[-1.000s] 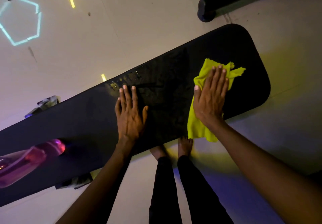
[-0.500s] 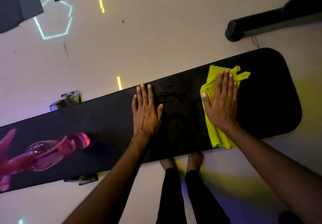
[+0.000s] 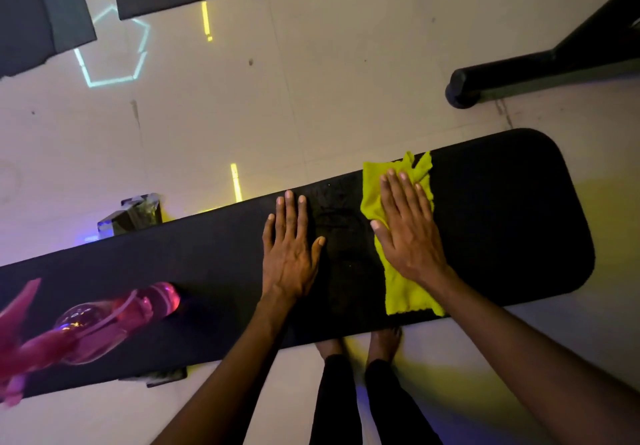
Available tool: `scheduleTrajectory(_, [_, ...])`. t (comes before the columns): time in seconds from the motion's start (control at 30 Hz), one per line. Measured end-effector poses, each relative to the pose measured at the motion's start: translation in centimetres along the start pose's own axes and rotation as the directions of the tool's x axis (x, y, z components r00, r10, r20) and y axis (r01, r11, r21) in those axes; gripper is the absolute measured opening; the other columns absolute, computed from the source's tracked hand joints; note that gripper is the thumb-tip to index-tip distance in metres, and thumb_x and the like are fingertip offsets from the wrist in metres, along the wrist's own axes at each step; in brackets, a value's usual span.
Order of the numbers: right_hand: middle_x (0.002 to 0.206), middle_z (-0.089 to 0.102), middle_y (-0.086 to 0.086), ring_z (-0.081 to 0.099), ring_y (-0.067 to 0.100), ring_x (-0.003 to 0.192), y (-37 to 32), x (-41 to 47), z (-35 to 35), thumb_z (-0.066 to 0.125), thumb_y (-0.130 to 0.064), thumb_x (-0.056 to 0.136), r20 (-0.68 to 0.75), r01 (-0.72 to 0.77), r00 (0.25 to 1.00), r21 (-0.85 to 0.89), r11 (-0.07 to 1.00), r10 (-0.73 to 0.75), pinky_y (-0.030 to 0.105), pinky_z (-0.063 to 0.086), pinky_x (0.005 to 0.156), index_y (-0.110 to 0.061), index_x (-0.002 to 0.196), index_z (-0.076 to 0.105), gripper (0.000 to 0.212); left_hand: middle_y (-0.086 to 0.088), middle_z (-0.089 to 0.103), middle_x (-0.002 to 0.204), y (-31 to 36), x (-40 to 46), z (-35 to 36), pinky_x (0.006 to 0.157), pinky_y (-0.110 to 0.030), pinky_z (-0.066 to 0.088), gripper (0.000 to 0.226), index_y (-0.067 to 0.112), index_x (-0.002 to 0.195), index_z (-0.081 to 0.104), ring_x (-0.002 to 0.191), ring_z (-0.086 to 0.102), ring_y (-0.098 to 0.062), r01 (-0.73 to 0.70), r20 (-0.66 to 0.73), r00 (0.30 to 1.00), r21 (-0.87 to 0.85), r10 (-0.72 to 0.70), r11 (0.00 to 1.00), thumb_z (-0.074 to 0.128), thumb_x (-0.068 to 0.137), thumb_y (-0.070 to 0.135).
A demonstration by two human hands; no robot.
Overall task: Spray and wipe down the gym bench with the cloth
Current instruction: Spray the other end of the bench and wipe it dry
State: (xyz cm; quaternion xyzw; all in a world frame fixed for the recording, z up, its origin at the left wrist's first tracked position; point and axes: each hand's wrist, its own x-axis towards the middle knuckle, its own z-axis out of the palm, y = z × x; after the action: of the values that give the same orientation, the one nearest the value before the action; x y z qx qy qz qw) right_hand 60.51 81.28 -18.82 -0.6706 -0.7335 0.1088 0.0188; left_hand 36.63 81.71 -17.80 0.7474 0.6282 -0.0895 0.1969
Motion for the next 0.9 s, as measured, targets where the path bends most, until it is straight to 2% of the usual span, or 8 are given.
scheduleTrajectory(0.1, [0.177,0.008,0.016,0.007,0.033,0.165,1.3,2.2,-0.9,0.029,-0.052,0.106,-0.034,-0.258,0.966,-0.007,0.966,0.258,0.053,0.013,0.133,-0.004,0.167,0.012,0.079,-0.009,-0.028,0.167,-0.2,0.0,0.0,0.13,-0.044,-0.003,0.073,0.017,0.159,-0.02,0.156,-0.025,-0.023,-0.005,0.013,1.0,0.007,0.005,1.0,0.015,0.106,0.053])
scheduleTrajectory(0.17, [0.176,0.008,0.019,0.006,0.037,0.165,-0.8,5.1,-1.3,0.03,-0.051,0.106,-0.06,-0.463,0.884,0.018,0.886,0.463,0.055,0.01,0.133,-0.002,0.167,0.012,0.08,-0.009,-0.027,0.167,0.0,0.1,0.2,0.13,-0.043,-0.004,0.073,0.017,0.159,-0.02,0.156,-0.024,-0.023,0.003,-0.004,1.0,0.002,-0.003,1.0,0.015,0.106,0.052])
scheduleTrajectory(0.23, [0.176,0.009,0.019,0.004,0.039,0.164,-4.0,7.2,-1.2,0.028,-0.05,0.105,-0.038,-0.527,0.848,0.054,0.848,0.529,0.057,0.006,0.133,-0.004,0.167,0.014,0.078,-0.01,-0.024,0.168,0.0,0.1,0.3,0.13,-0.043,-0.005,0.072,0.016,0.16,-0.017,0.156,-0.022,-0.024,0.001,-0.017,1.0,-0.016,-0.002,1.0,0.018,0.107,0.05])
scheduleTrajectory(0.37, [0.177,0.01,0.015,0.005,0.035,0.165,-9.5,6.2,0.6,0.018,-0.047,0.107,0.034,-0.115,0.993,0.055,0.992,0.113,0.055,0.007,0.134,-0.009,0.168,0.013,0.072,-0.012,-0.021,0.168,-1.1,-0.8,0.3,0.13,-0.042,-0.005,0.072,0.015,0.161,-0.012,0.157,-0.019,-0.026,0.035,-0.021,0.999,-0.016,-0.035,0.999,0.025,0.108,0.047])
scheduleTrajectory(0.53, [0.178,0.001,0.014,-0.001,0.031,0.166,-6.5,0.9,1.3,0.022,-0.054,0.107,0.056,0.119,0.991,0.035,0.992,-0.121,0.055,0.011,0.133,-0.009,0.169,0.006,0.078,-0.01,-0.019,0.169,-4.7,-3.3,0.4,0.13,-0.043,-0.001,0.074,0.017,0.161,-0.011,0.158,-0.017,-0.025,0.14,-0.017,0.99,-0.037,-0.141,0.989,0.026,0.107,0.052])
scheduleTrajectory(0.6, [0.178,0.002,0.015,0.002,0.031,0.166,-4.5,0.2,1.2,0.019,-0.059,0.106,0.054,0.102,0.993,0.013,0.995,-0.103,0.055,0.013,0.133,-0.007,0.168,0.007,0.081,-0.008,-0.022,0.168,-5.5,-3.9,0.8,0.13,-0.042,-0.003,0.074,0.018,0.161,-0.014,0.157,-0.019,-0.023,0.111,-0.01,0.994,-0.042,-0.112,0.993,0.022,0.107,0.053])
scheduleTrajectory(0.77, [0.176,0.006,0.022,0.005,0.041,0.164,-7.3,4.3,1.2,0.025,-0.051,0.106,-0.025,-0.221,0.975,-0.031,0.975,0.22,0.059,0.011,0.132,-0.001,0.167,0.008,0.08,-0.009,-0.018,0.17,-5.4,-4.0,1.4,0.129,-0.041,-0.007,0.076,0.016,0.162,-0.011,0.158,-0.016,-0.024,0.116,-0.04,0.992,-0.054,-0.118,0.992,0.006,0.101,0.058])
scheduleTrajectory(0.9, [0.177,0.004,0.019,0.002,0.04,0.164,-11.7,5.6,1.8,0.02,-0.051,0.107,0.018,-0.065,0.998,-0.012,0.998,0.065,0.058,0.007,0.133,-0.005,0.168,0.007,0.078,-0.01,-0.012,0.171,-5.3,-4.3,1.7,0.129,-0.041,-0.004,0.074,0.016,0.163,-0.005,0.159,-0.012,-0.024,0.12,-0.084,0.988,-0.068,-0.126,0.99,0.01,0.102,0.055])
